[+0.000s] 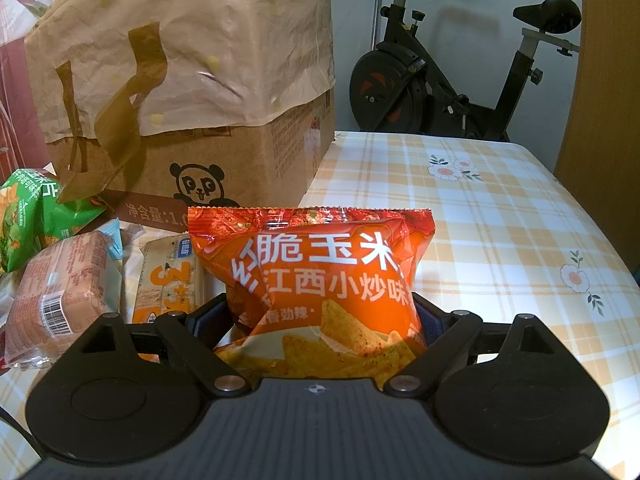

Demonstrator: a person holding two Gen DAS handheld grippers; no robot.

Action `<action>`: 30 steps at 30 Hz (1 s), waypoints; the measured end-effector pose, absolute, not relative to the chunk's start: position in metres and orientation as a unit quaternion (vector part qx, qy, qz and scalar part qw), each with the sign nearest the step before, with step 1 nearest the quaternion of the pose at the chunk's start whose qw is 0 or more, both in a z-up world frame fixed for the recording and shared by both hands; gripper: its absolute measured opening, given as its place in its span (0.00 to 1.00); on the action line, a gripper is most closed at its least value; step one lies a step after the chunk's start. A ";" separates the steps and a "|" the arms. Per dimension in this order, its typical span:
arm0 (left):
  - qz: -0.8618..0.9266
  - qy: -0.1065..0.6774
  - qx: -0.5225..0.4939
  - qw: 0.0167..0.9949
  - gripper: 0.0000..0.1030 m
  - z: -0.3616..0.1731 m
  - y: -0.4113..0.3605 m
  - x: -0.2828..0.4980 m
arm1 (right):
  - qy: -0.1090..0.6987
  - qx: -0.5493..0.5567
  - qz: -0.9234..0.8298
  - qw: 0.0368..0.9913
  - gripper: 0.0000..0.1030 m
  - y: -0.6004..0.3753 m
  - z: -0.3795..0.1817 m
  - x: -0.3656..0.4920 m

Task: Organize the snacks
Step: 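Grasp the white-blue packet with the left gripper while the right gripper holds the orange bag, then carry both items over the box and open the left gripper to drop the white-blue packet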

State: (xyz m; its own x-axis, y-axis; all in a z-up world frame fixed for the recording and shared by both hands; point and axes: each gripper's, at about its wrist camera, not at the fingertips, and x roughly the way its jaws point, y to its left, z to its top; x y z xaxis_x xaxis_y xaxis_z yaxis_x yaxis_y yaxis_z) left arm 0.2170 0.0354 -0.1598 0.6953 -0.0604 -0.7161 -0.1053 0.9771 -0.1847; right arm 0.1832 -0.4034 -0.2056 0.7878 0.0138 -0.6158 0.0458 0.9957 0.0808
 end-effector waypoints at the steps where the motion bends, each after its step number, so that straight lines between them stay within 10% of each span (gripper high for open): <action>1: 0.012 0.390 -0.105 0.915 0.61 -0.161 0.034 0.219 | 0.325 0.045 -0.009 0.944 0.89 -0.404 -0.206 0.183; 5: 0.007 0.381 -0.101 0.919 0.65 -0.167 0.035 0.221 | 0.325 0.046 -0.009 0.945 0.89 -0.404 -0.205 0.183; 9: -0.004 0.376 -0.102 0.921 0.47 -0.165 0.037 0.220 | 0.325 0.048 -0.008 0.944 0.89 -0.404 -0.206 0.183; 30: -0.020 0.255 -0.043 0.966 0.47 -0.087 0.029 0.196 | 0.274 0.087 -0.002 0.958 0.87 -0.416 -0.177 0.145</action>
